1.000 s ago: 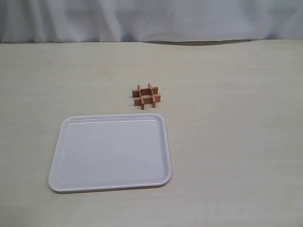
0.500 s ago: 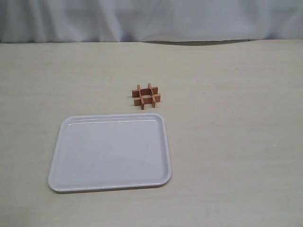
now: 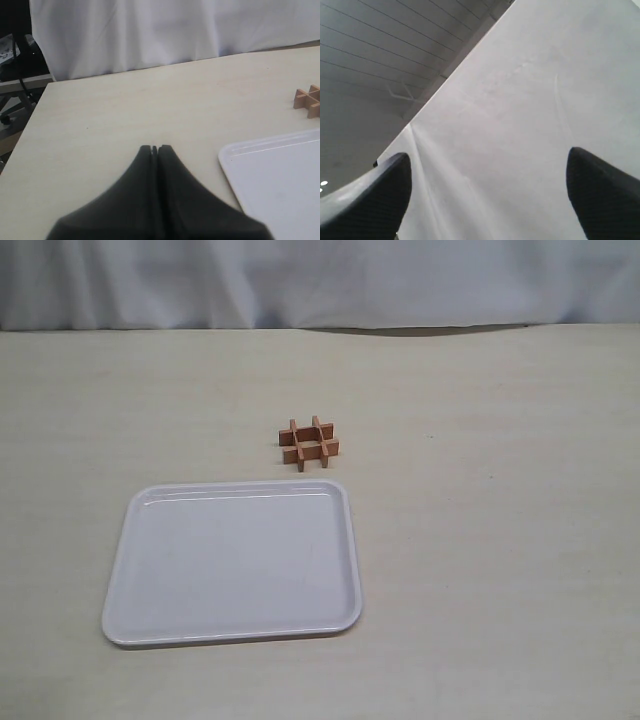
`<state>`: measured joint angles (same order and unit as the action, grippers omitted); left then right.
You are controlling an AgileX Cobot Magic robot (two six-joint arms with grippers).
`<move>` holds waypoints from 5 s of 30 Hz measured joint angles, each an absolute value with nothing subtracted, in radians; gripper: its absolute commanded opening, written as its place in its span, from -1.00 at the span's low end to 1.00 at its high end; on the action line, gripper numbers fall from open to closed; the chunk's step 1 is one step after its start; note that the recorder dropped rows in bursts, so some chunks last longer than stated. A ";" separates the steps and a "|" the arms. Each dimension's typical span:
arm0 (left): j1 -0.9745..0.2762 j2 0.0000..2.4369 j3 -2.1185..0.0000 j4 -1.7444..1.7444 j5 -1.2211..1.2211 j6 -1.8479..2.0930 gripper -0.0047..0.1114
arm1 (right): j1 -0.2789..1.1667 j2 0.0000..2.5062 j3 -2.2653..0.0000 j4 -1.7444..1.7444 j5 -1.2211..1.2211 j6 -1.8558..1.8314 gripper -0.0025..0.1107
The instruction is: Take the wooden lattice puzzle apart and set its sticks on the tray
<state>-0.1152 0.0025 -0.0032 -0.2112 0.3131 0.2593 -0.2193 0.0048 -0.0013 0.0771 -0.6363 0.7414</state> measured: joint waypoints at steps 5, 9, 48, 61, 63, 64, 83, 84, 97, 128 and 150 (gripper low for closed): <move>-0.115 0.002 -0.003 -0.211 0.313 0.259 -0.92 | -0.219 0.005 -0.001 0.075 -0.611 0.747 0.44; -0.115 0.002 -0.003 -0.211 0.313 0.259 -0.92 | -0.219 0.005 -0.001 0.015 -0.611 0.854 0.44; -0.115 0.002 -0.003 -0.211 0.313 0.259 -0.92 | -0.216 1.190 -0.614 -0.246 -0.022 0.269 -0.88; -0.115 0.002 -0.003 -0.211 0.313 0.259 -0.92 | 0.171 1.771 -1.089 -0.182 0.542 0.223 -0.60; -0.115 0.002 -0.003 -0.211 0.313 0.259 -0.92 | 0.231 1.817 -1.151 -0.148 0.487 0.225 -0.18; -0.115 0.002 -0.003 -0.211 0.313 0.259 -0.92 | 0.250 1.853 -1.185 -0.129 0.475 0.227 0.02; -0.115 0.002 -0.003 -0.211 0.313 0.259 -0.92 | 0.269 2.004 -1.240 -0.079 0.350 0.251 0.13; -0.115 0.002 -0.003 -0.211 0.313 0.259 -0.92 | 0.269 2.004 -1.240 -0.079 0.345 0.251 0.13; -0.115 0.002 -0.003 -0.211 0.313 0.259 -0.92 | 0.268 2.089 -1.242 -0.081 0.212 0.254 0.12; -0.115 0.002 -0.003 -0.211 0.313 0.259 -0.92 | 0.212 2.126 -1.242 -0.081 0.090 0.262 -0.10; -0.115 0.002 -0.003 -0.211 0.313 0.259 -0.92 | 0.212 2.188 -1.245 -0.086 -0.007 0.262 -0.88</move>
<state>-0.1152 0.0025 -0.0032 -0.2112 0.3131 0.2593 0.2124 2.1882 -1.2446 -0.0864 -0.0073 0.2616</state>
